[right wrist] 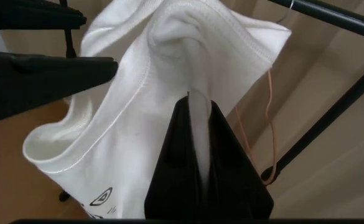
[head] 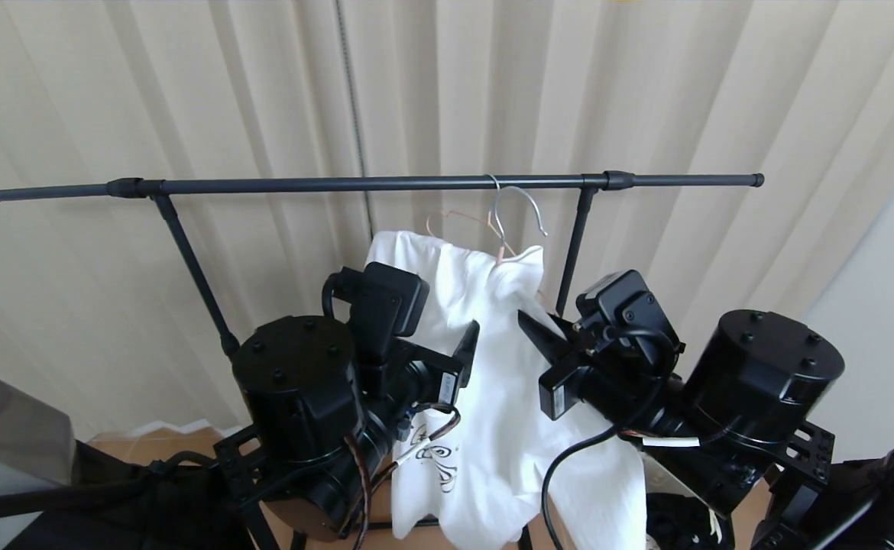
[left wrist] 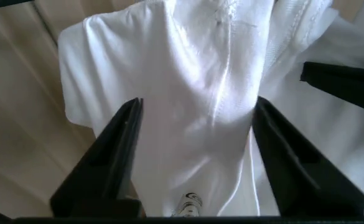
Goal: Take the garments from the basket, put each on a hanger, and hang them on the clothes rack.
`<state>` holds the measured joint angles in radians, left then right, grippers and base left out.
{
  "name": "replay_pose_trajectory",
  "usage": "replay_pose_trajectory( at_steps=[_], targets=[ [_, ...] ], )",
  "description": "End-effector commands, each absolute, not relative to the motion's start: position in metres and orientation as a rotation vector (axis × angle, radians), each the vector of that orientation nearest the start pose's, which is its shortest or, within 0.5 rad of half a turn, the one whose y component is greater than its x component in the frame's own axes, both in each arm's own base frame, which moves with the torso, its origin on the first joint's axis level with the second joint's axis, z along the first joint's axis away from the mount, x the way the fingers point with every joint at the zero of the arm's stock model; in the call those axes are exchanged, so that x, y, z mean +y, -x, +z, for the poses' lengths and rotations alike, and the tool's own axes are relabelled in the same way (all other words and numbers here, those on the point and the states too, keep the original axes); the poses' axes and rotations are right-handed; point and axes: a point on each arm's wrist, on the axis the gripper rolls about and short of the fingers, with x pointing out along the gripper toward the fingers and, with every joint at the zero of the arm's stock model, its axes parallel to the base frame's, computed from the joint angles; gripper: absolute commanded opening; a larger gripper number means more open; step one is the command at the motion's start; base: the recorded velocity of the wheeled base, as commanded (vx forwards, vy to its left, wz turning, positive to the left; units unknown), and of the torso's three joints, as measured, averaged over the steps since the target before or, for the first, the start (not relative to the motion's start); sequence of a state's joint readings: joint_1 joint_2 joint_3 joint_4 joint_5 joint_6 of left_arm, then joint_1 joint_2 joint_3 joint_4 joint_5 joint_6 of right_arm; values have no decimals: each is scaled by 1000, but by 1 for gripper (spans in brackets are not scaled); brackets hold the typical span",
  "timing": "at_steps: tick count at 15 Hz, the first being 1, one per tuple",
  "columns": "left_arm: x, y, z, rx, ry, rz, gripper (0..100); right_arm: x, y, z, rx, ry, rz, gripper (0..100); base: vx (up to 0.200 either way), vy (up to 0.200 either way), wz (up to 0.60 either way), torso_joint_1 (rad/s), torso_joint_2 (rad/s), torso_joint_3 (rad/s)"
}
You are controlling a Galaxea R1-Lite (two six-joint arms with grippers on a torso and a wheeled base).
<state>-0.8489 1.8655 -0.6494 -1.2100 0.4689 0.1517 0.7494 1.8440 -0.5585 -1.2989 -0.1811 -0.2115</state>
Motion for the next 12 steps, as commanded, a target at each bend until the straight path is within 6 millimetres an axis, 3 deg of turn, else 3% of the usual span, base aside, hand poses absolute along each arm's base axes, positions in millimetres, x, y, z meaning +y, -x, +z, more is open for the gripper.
replay_pose_trajectory(
  at_steps=[1,5,6,8,12],
  targets=[
    [-225,-217,149,-22,-141,-368,100,203,-225,147,-83,195,569,0,0,0,0,0,0,0],
    [-188,-220,148,-52,-100,-278,100,185,-231,155,-106,184,585,0,0,0,0,0,0,0],
    [-186,-221,148,-53,-99,-272,100,184,-231,156,-108,184,586,0,0,0,0,0,0,0],
    [-149,-236,155,-64,-101,-194,100,165,-230,167,-150,176,639,0,0,0,0,0,0,0],
    [-114,-250,143,-20,-116,-285,100,138,-224,171,-174,179,785,0,0,0,0,0,0,0]
  ],
)
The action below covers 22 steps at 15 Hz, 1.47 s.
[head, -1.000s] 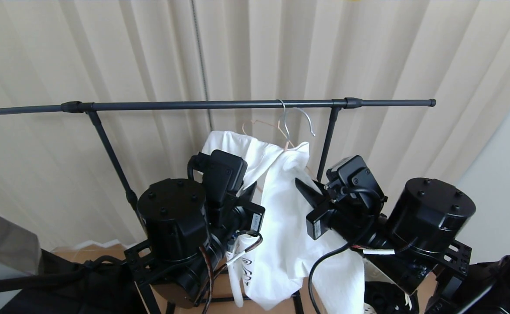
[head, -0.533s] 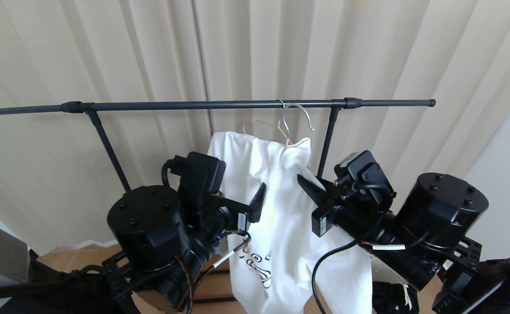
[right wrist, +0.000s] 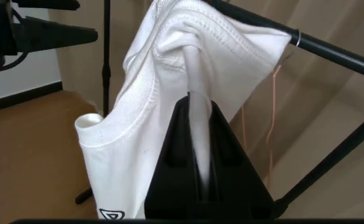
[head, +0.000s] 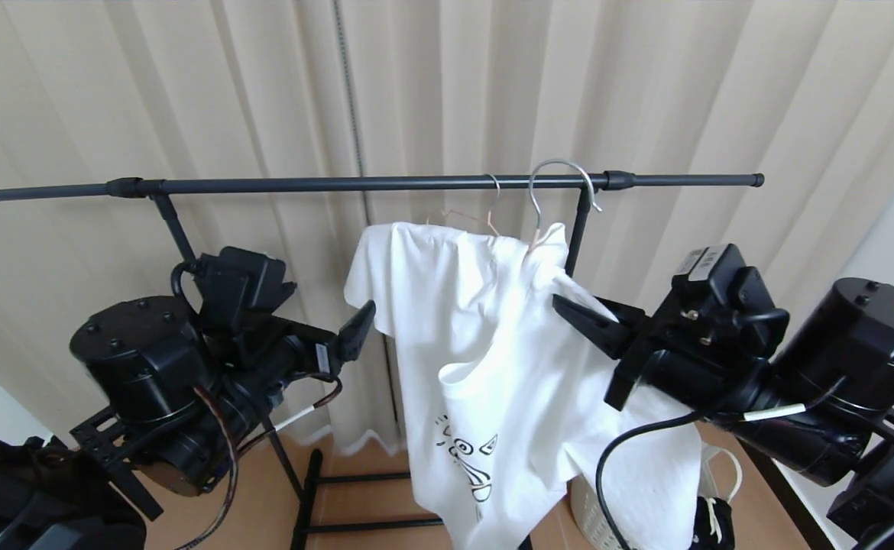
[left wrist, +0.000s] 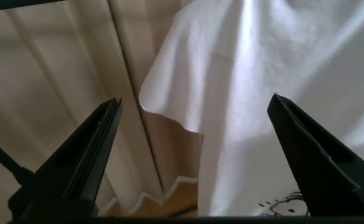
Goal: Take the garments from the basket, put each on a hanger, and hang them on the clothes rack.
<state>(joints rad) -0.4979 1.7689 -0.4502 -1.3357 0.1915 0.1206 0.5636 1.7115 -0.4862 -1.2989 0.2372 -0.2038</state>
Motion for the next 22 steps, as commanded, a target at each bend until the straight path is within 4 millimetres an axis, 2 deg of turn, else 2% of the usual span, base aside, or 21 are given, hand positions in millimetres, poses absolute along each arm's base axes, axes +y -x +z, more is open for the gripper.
replay_pose_trajectory(
  at_steps=[1,3,6,12,13,16,22],
  targets=[
    [-110,-251,142,-18,-116,-300,100,133,-224,172,-170,164,810,0,0,0,0,0,0,0],
    [-107,-257,136,2,-119,-308,100,115,-217,183,-187,102,897,0,0,0,0,0,0,0],
    [-108,-259,137,-4,-111,-352,100,98,-209,188,-203,105,976,0,0,0,0,0,0,0],
    [-113,-265,126,41,-121,-382,100,90,-196,194,-206,61,1057,0,0,0,0,0,0,0],
    [-112,-265,126,42,-120,-377,0,89,-197,194,-201,60,1050,0,0,0,0,0,0,0],
    [-106,-259,126,54,-98,-363,0,85,-201,192,-194,61,1030,0,0,0,0,0,0,0],
    [-72,-238,122,105,-98,-270,0,77,-206,193,-180,41,1023,0,0,0,0,0,0,0]
  ],
)
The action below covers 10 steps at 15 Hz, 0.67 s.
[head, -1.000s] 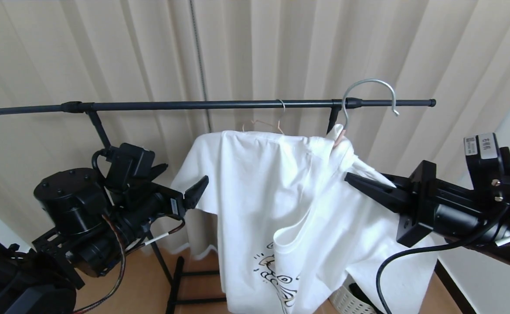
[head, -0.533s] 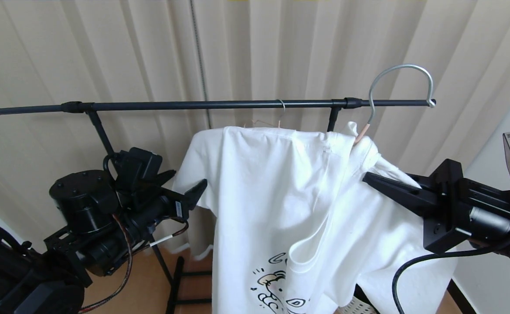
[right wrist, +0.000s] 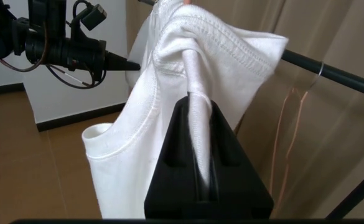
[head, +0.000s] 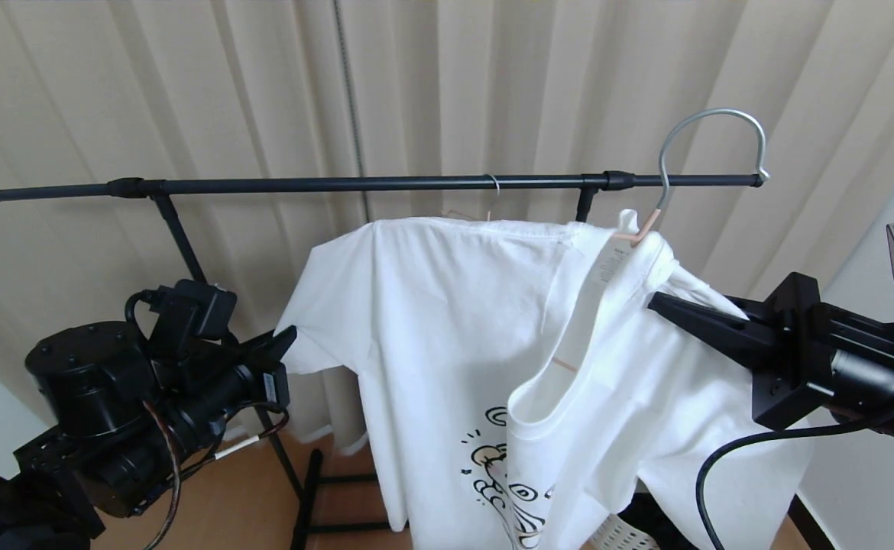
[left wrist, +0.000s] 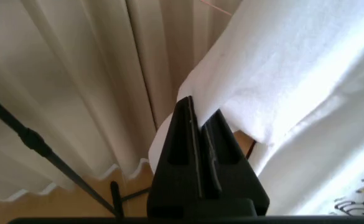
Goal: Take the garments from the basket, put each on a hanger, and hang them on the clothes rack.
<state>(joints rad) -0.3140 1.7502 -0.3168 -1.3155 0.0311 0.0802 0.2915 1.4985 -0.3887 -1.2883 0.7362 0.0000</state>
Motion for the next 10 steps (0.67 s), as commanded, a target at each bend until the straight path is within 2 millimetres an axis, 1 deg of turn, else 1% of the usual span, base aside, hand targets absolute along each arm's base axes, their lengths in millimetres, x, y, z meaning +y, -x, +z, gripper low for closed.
replay_pose_trajectory(
  at_steps=[1,4,6,10],
  targets=[
    [-69,-235,120,114,-99,-264,0,77,-206,193,-179,40,1021,0,0,0,0,0,0,0],
    [-66,-227,114,151,-82,-259,0,76,-206,194,-176,31,1020,0,0,0,0,0,0,0],
    [-63,-226,111,168,-71,-246,0,73,-207,194,-179,31,1008,0,0,0,0,0,0,0],
    [-58,-223,107,188,-72,-228,0,69,-207,195,-177,31,1041,0,0,0,0,0,0,0]
  ],
)
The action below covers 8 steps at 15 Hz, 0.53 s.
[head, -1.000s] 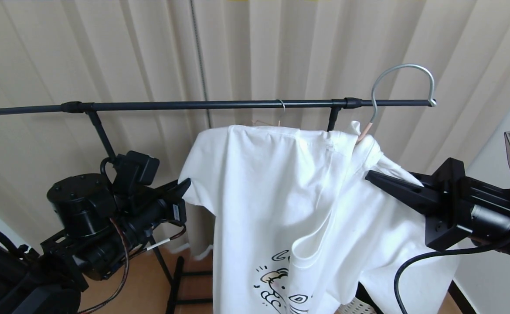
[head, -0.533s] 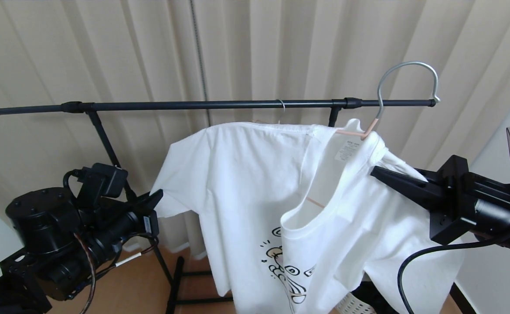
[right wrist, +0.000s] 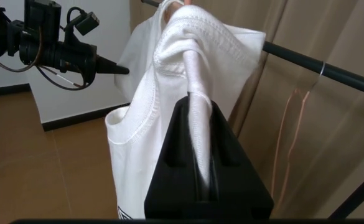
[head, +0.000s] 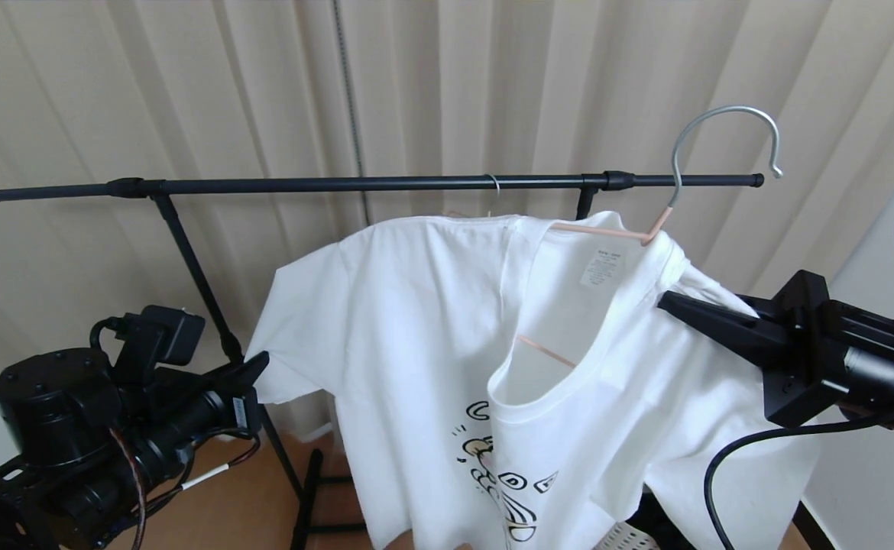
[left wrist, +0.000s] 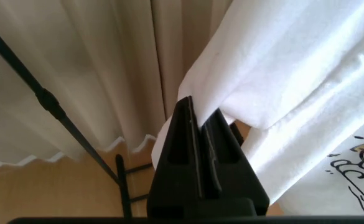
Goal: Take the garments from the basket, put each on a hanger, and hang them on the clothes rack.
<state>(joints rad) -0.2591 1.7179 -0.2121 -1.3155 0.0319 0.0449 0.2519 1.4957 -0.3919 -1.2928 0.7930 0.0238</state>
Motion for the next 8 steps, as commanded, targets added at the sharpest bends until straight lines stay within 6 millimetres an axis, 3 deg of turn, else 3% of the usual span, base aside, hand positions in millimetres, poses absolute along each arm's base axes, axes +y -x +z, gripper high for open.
replay_pose_trajectory(
  at_steps=[1,8],
  targets=[
    [-57,-222,106,193,-74,-228,0,69,-207,195,-177,31,1041,0,0,0,0,0,0,0],
    [-57,-220,103,209,-78,-231,0,66,-209,197,-181,28,1027,0,0,0,0,0,0,0]
  ],
)
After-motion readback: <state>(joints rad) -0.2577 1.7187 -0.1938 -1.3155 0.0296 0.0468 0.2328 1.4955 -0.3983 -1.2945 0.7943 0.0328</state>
